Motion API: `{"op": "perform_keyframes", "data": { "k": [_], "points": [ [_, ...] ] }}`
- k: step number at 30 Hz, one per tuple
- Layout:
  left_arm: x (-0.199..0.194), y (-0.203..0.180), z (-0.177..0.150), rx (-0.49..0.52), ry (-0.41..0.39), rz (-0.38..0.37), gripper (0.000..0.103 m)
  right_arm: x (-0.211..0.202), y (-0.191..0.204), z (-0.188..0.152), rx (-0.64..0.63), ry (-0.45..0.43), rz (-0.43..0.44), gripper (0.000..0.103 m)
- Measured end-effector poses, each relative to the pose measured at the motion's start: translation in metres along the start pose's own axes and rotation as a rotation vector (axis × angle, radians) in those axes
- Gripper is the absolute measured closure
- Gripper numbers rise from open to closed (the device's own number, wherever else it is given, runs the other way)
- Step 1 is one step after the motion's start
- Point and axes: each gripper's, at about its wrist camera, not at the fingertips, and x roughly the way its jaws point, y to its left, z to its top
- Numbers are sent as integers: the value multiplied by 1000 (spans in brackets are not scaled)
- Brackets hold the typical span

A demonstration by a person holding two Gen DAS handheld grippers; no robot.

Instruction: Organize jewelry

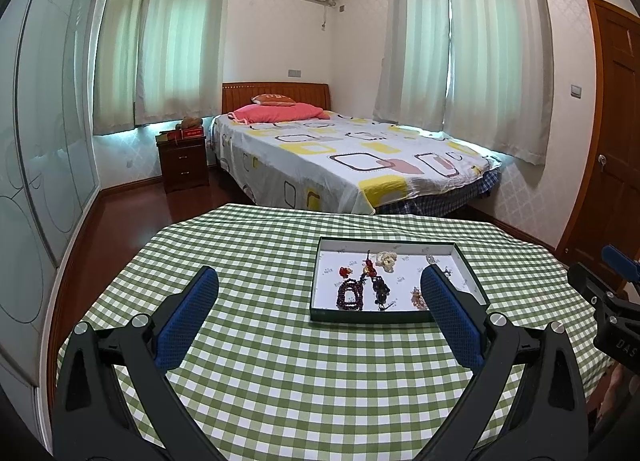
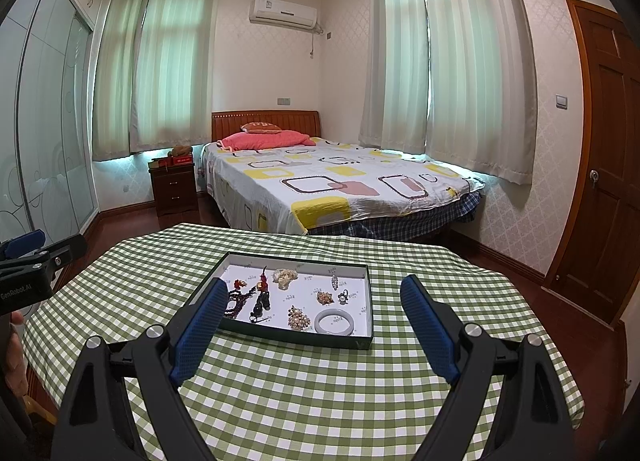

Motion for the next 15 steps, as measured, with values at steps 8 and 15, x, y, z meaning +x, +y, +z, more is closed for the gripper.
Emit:
{"op": "perform_keyframes", "data": {
  "k": [8, 15],
  "points": [
    [-2, -7, -1, 35, -6, 9, 5, -1, 0, -1, -1, 1, 1, 18],
    [-5, -11, -3, 48, -31, 15, 4, -1, 1, -2, 0, 2, 0, 18]
  ]
}}
